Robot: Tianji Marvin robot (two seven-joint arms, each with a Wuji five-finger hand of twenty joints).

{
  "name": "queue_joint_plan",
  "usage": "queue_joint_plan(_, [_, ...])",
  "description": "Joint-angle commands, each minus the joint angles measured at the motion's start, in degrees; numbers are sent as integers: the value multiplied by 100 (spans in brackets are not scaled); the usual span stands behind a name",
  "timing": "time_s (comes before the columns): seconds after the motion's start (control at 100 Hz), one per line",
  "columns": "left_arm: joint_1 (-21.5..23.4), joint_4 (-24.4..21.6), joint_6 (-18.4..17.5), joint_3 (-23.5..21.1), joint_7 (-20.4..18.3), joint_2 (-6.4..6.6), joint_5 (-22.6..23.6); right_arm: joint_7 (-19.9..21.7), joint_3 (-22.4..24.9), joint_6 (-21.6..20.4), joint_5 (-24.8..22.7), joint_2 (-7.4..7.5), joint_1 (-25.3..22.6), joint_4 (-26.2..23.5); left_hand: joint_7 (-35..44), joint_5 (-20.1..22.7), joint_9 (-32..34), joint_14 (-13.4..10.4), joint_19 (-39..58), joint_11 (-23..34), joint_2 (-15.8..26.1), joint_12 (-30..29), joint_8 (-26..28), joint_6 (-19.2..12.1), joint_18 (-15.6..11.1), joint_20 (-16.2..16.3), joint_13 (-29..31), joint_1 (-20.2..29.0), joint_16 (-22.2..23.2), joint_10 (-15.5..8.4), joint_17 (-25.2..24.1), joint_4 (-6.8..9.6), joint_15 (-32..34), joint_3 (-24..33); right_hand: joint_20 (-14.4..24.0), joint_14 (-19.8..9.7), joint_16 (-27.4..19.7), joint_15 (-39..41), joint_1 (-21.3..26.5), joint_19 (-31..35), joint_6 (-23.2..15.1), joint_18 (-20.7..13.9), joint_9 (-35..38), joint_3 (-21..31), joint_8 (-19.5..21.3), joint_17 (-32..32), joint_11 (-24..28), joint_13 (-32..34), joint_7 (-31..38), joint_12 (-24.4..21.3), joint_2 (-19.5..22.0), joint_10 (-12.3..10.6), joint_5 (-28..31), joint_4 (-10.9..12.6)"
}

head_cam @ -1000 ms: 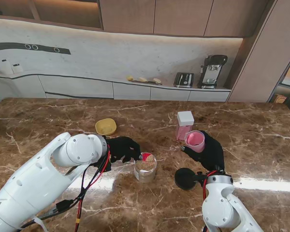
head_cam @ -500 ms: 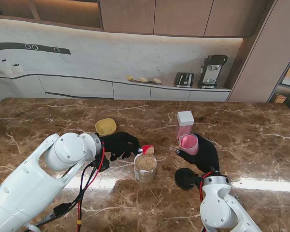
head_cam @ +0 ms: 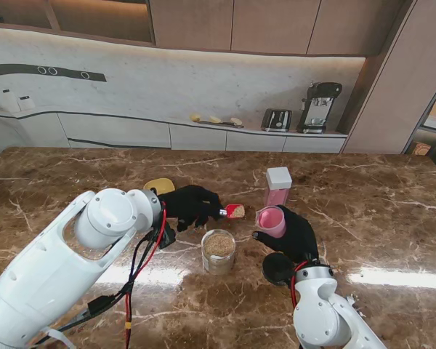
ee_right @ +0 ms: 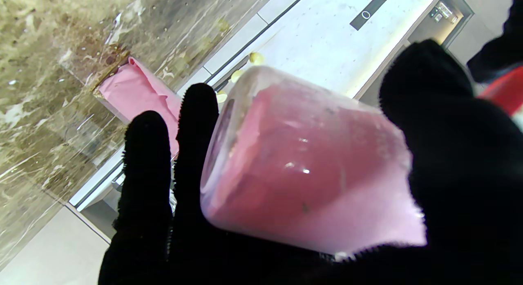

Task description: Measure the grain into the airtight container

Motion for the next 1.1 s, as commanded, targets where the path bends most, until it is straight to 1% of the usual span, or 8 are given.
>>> queue_joint_plan(0.0, [-90,-24,52,77,41,-105,-53,114,-40,35,40,-19,-23,-24,-13,-39,282,-59,444,178,291,104,95,-51,87,100,257,252,42,-200,28,158,609,-142,-113,-174,35,107,663,126,-601,-77,306,993,13,22,181,136,495,146,1003,-351,412,-45])
queue_joint_plan(0.15, [-283,35,127,303,189,-185,-149,168,-88,31,58,-12,-17,-59,-15,-36,284,-50,444,178,291,105,98,-49,95,103,257,254,44,-194,33,158,609,-142,-121,-173,33,112,654,140,-591,-74,305,992,14,23,171,136,497,152,999,-339,406,-39])
queue_joint_plan(0.47, [-757,263,206,864,383,-318,-107,242,-174,-6,102,-5,8,-79,-8,-34,294,-60,446,176,284,103,109,-64,93,103,258,249,46,-207,60,156,614,-144,-135,-170,28,110,656,150,-582,-73,299,995,10,21,157,124,489,158,990,-347,388,-35])
queue_joint_plan(0.58, [-900,328,182,1037,341,-298,142,236,-177,-44,117,-8,14,-66,-3,-39,294,-63,446,174,287,102,110,-96,82,101,258,234,44,-226,64,152,612,-150,-140,-175,27,110,650,152,-579,-74,289,997,14,20,150,126,491,156,987,-338,386,-35])
queue_joint_plan(0.65, [-925,332,183,1080,330,-292,208,233,-173,-65,121,-8,17,-59,-3,-40,294,-64,444,174,283,102,106,-92,84,100,258,243,44,-226,58,154,612,-145,-143,-172,24,105,649,151,-575,-73,290,999,14,16,149,118,492,156,984,-342,387,-35])
queue_joint_plan(0.82, [-968,293,88,1193,299,-249,548,229,-177,-87,143,-12,18,-57,5,-40,292,-75,447,173,278,102,102,-104,77,98,259,239,42,-235,64,154,615,-144,-153,-177,21,99,646,146,-571,-76,284,999,14,6,146,111,486,154,986,-338,372,-36])
queue_joint_plan(1.01, [-1016,207,-157,1354,317,-209,1083,233,-209,-89,153,-14,32,-44,13,-43,300,-82,452,181,276,105,97,-132,66,92,259,225,40,-235,76,151,623,-147,-160,-169,21,102,642,149,-574,-79,285,1004,15,8,148,116,487,153,985,-343,374,-39])
queue_joint_plan(1.09, [-1043,149,-293,1425,307,-177,1410,232,-212,-82,151,-15,37,-41,14,-45,303,-103,459,182,279,105,94,-177,47,87,260,197,38,-275,92,147,627,-156,-161,-172,21,103,641,149,-572,-78,285,1005,15,8,149,117,485,153,988,-341,372,-40])
